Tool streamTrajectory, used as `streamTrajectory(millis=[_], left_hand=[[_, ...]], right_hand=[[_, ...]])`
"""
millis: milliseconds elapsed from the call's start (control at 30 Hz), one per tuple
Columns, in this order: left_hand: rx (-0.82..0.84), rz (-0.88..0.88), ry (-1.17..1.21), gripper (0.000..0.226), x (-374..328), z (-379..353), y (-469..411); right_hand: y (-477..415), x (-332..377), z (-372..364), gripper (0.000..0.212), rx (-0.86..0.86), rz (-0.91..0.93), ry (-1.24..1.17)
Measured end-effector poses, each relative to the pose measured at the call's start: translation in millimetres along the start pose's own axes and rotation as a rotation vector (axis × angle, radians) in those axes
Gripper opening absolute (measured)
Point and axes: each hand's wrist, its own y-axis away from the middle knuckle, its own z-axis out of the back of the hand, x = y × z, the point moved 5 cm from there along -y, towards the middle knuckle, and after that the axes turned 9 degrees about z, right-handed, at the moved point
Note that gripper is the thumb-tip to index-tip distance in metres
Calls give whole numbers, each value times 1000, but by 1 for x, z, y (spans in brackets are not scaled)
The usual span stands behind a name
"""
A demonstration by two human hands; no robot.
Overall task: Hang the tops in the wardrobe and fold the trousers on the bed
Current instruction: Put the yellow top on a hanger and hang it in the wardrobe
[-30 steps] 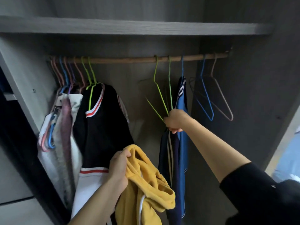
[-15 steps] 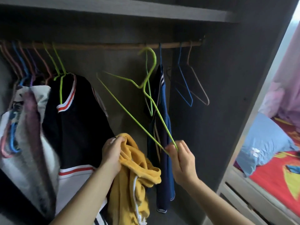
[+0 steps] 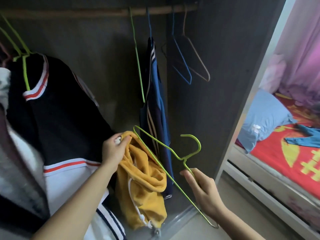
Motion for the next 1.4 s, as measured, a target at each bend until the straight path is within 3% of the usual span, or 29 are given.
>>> streamTrajectory(millis=[133, 433, 533, 700, 933, 1400], left_hand=[[-28, -153, -206, 35, -1, 3, 2], [-135, -266, -390, 43, -3, 8, 7], [-135, -262, -397, 44, 1, 14, 8], [-22, -290, -352, 39, -4, -3, 30], [-143, -333, -384, 39, -17, 23, 27], [-132, -379, -375, 36, -13, 9, 42]], right_hand=[[24, -13, 13, 23, 47, -107, 51], [50, -18, 14, 29, 152, -132, 31], [58, -23, 16, 29, 161, -140, 29], [46, -21, -16, 46, 212, -123, 13], [38, -13, -13, 36, 199, -129, -14], [59, -7, 28, 27, 146, -149, 106]])
